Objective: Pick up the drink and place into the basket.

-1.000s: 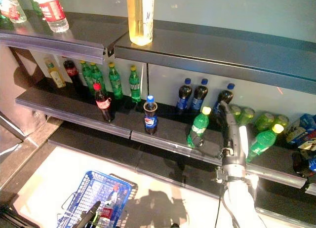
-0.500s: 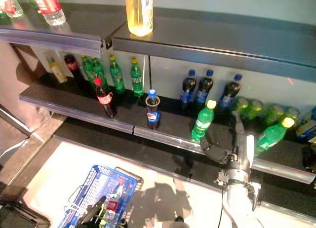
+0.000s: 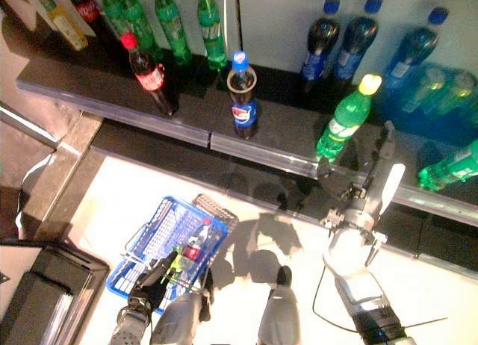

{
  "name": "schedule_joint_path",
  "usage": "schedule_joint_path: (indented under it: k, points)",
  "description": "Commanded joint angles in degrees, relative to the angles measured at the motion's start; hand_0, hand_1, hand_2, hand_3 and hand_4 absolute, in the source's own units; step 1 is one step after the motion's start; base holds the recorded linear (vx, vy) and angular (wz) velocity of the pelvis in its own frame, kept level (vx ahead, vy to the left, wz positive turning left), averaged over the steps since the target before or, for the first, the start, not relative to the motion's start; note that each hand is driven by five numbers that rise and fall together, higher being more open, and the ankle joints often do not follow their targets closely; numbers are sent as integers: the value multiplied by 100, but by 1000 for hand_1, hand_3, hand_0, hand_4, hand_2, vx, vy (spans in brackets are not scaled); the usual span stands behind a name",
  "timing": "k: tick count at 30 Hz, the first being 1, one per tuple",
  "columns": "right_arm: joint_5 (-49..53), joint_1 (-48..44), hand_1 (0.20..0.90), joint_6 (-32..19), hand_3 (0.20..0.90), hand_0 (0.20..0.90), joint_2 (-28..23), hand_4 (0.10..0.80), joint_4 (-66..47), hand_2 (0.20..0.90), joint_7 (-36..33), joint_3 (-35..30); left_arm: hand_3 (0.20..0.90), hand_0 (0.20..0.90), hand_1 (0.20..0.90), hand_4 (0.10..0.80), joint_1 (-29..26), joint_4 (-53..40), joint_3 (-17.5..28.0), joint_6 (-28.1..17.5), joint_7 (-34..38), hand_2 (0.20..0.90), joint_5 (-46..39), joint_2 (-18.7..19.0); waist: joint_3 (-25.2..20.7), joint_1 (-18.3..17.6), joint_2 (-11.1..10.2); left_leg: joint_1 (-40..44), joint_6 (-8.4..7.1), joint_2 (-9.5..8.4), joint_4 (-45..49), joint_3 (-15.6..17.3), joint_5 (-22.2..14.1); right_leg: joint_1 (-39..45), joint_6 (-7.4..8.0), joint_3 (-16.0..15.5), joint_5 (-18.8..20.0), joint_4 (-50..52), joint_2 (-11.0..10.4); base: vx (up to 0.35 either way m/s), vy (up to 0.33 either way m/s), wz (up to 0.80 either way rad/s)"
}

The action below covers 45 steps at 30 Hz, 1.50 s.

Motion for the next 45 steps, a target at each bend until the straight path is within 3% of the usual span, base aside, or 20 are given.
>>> schedule_joint_path:
  k: [1, 6, 19, 36, 37, 38, 39, 40, 45]
  points:
    - [-161, -762, 900, -378, 900, 900, -113, 800, -422, 900, -407, -220, 200, 300, 300, 100, 486, -685, -44, -597, -464, 300, -159, 433, -73, 152, -94, -385, 61, -113, 862, -563, -339, 51, -234, -274, 11, 224, -74, -91, -16, 2]
    - [-100, -1222, 900, -458, 900, 900, -84, 800, -255, 900, -555, -268, 200, 300, 300, 100, 299, -801, -96, -609, -511, 300, -152, 478, 177, 196, -73, -605, 91, -151, 902, -622, -275, -138, -245, -265, 64, 258, -69, -77, -35, 5]
    - [251, -2224, 900, -442, 900, 900, -158, 800, 391, 900, -443, -430, 200, 300, 300, 100, -35, -957, -159, -556, -379, 300, -251, 567, 177, 290, 17, -1163, 131, -163, 845, -618, -106, -706, -274, -193, 169, 261, -13, -32, -12, 0]
    - [766, -3752, 900, -365, 900, 900, -773, 800, 1750, 900, -592, -483, 200, 300, 300, 100, -263, -988, -280, -387, -375, 300, -314, 765, 177, 488, 115, -1376, 196, -254, 813, -591, -93, -988, -295, -210, 190, 318, -27, -2, 0, 0]
    - [799, -3830, 780, -361, 760, 780, -806, 660, 1825, 780, -625, -458, 200, 300, 300, 100, -265, -1015, -283, -367, -351, 300, -336, 784, 177, 498, 122, -1377, 197, -267, 847, -590, -135, -997, -291, -213, 145, 369, -42, 0, 0, 0]
    - [819, -3879, 408, -343, 326, 408, -837, 226, 1845, 408, -659, -472, 200, 300, 300, 100, -269, -1054, -286, -352, -326, 300, -337, 802, 177, 511, 126, -1404, 206, -273, 876, -591, -153, -1027, -296, -224, 127, 411, -52, 0, 0, 0]
    - [819, -3879, 408, -343, 326, 408, -837, 226, 1845, 408, -659, -472, 200, 300, 300, 100, -269, -1054, -286, -352, -326, 300, -337, 802, 177, 511, 126, -1404, 206, -273, 876, -591, -153, -1027, -296, -224, 127, 411, -52, 0, 0, 0]
    - [817, -3892, 300, -365, 200, 300, -884, 100, 1887, 300, -648, -517, 200, 300, 300, 100, -268, -1075, -271, -310, -329, 300, -333, 831, 177, 522, 130, -1439, 222, -288, 936, -595, -187, -1071, -302, -227, 97, 485, -66, 0, 0, 0]
    - [831, -3877, 300, -356, 200, 300, -916, 100, 1853, 300, -638, -574, 200, 300, 300, 100, -257, -1076, -255, -254, -343, 300, -325, 849, 177, 528, 112, -1489, 250, -301, 1065, -592, -246, -1126, -324, -241, 50, 621, -77, 0, 0, 0]
